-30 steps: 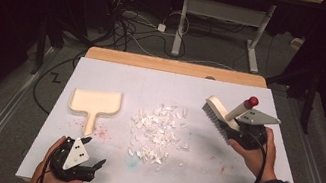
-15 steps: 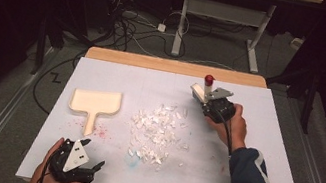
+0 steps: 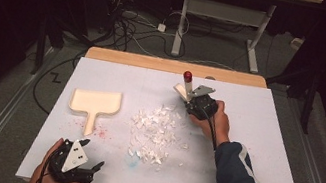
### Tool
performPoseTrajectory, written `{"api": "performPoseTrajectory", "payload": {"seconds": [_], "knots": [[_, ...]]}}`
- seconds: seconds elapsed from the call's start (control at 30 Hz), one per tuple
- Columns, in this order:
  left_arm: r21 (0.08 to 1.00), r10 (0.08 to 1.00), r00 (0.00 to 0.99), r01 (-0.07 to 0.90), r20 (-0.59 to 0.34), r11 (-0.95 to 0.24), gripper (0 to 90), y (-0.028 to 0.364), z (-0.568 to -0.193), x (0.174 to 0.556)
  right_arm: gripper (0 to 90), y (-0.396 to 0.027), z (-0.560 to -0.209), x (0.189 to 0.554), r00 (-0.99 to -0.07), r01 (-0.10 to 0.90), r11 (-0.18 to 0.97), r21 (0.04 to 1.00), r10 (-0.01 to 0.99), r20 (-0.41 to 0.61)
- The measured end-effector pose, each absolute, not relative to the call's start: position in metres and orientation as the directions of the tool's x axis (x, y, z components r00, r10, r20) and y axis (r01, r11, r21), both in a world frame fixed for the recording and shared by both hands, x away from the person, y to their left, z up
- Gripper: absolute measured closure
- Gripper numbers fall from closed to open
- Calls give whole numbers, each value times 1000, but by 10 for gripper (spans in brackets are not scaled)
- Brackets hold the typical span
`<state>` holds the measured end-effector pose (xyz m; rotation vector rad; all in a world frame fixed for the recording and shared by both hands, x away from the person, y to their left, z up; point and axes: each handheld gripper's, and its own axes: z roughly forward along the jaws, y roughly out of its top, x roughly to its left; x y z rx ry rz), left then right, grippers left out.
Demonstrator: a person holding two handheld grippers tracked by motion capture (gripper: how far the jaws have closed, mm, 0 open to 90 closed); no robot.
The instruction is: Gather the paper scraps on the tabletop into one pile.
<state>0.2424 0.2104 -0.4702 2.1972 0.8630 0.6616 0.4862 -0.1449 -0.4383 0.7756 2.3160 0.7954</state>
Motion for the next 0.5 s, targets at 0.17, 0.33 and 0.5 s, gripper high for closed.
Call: {"api": "performPoseTrajectory", "payload": {"seconds": [0.17, 0.33, 0.5], "knots": [[733, 726, 657, 390, 203, -557, 189, 212, -471, 243, 681, -134, -440, 481, -723, 279, 673, 685, 616, -311], [741, 733, 653, 393, 192, -544, 189, 213, -471, 242, 675, -125, -445, 466, -792, 203, 713, 671, 523, -315], [736, 733, 651, 396, 197, -549, 189, 214, -472, 239, 676, -127, -441, 447, -847, 131, 717, 684, 440, -298]]}}
